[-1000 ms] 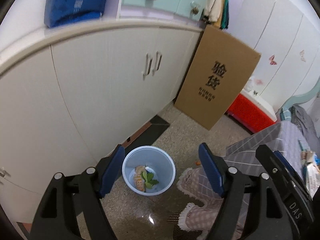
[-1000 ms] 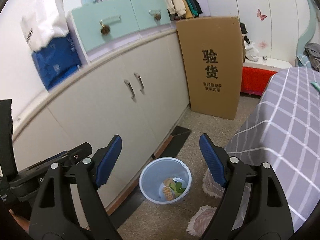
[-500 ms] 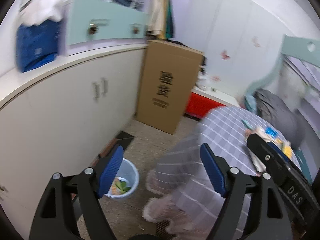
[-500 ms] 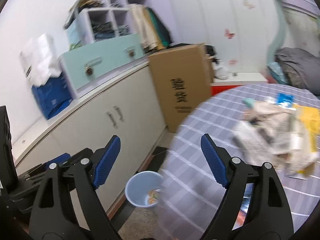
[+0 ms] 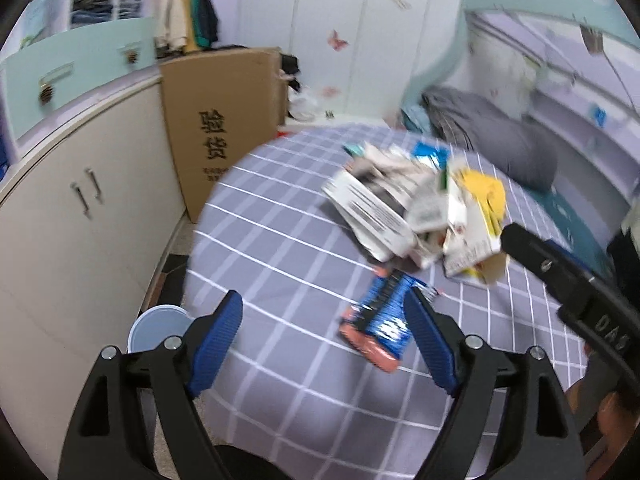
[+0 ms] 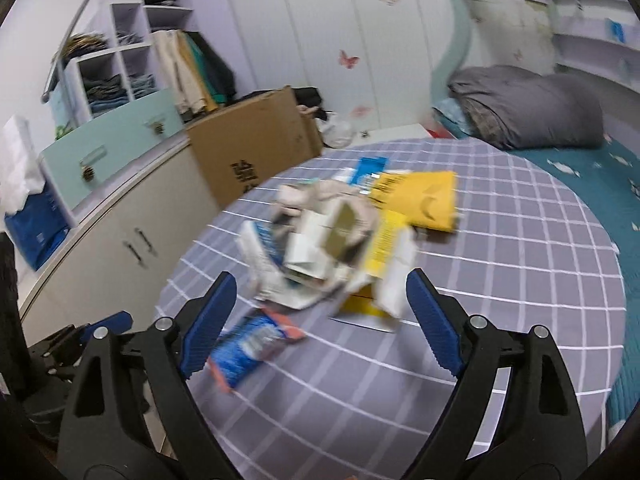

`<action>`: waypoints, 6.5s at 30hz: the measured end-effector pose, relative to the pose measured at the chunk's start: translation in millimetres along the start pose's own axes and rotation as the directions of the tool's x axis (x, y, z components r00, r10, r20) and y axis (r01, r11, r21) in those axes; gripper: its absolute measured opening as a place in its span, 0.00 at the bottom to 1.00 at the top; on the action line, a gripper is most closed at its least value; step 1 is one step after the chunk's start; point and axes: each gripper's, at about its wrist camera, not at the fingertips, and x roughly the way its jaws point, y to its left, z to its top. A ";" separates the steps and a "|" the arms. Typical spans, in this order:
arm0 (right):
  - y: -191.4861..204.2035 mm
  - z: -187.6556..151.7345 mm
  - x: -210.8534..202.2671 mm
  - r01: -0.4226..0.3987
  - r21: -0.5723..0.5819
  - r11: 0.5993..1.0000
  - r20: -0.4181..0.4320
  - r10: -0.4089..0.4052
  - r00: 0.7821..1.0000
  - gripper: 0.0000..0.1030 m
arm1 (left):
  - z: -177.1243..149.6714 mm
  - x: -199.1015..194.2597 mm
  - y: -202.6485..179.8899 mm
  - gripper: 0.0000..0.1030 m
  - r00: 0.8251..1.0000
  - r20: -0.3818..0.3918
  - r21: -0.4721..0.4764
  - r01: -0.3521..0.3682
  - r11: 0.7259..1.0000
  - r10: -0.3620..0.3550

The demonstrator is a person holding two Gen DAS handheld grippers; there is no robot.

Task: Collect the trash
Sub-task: 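Move both open grippers back toward the table, then grasp the blue snack wrapper with the left gripper while the right grasps a paper box, then carry the blue wrapper and paper box over the wastebasket, then open the left gripper to drop the blue wrapper into the wastebasket, then move both open grippers back over the table, then grasp the yellow-labelled white carton with the right gripper while the left grasps crumpled newspaper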

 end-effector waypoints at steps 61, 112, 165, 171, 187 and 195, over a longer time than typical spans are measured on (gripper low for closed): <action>52.0 39.9 49.2 0.017 -0.064 0.998 0.028 -0.016 0.999 0.39 | 27.7 -14.8 116.6 0.44 0.982 0.138 -0.205 -0.101 0.973 0.131; 338.4 -94.2 203.1 -0.362 -0.392 0.846 -0.336 0.235 0.912 0.78 | -66.9 29.0 362.4 0.44 0.918 -0.175 -0.504 -0.394 0.769 0.356; 82.8 14.9 21.5 -0.098 -0.056 0.994 0.057 0.101 0.993 0.81 | 24.1 -28.7 113.1 0.80 0.991 0.094 -0.316 -0.064 0.947 0.099; -2.2 18.1 10.2 -0.005 0.088 0.996 0.053 0.000 0.999 0.82 | 37.9 -9.3 47.2 0.80 0.996 0.073 -0.218 -0.038 0.975 0.055; -61.8 6.3 69.4 -0.041 0.181 0.983 -0.210 0.079 0.975 0.47 | 57.7 37.1 -24.5 0.80 0.998 -0.038 -0.011 -0.043 0.999 0.042; -78.6 8.5 41.2 -0.017 0.161 0.987 -0.129 0.038 0.991 0.43 | 60.1 55.3 -41.0 0.80 0.998 -0.056 -0.006 -0.024 1.000 0.024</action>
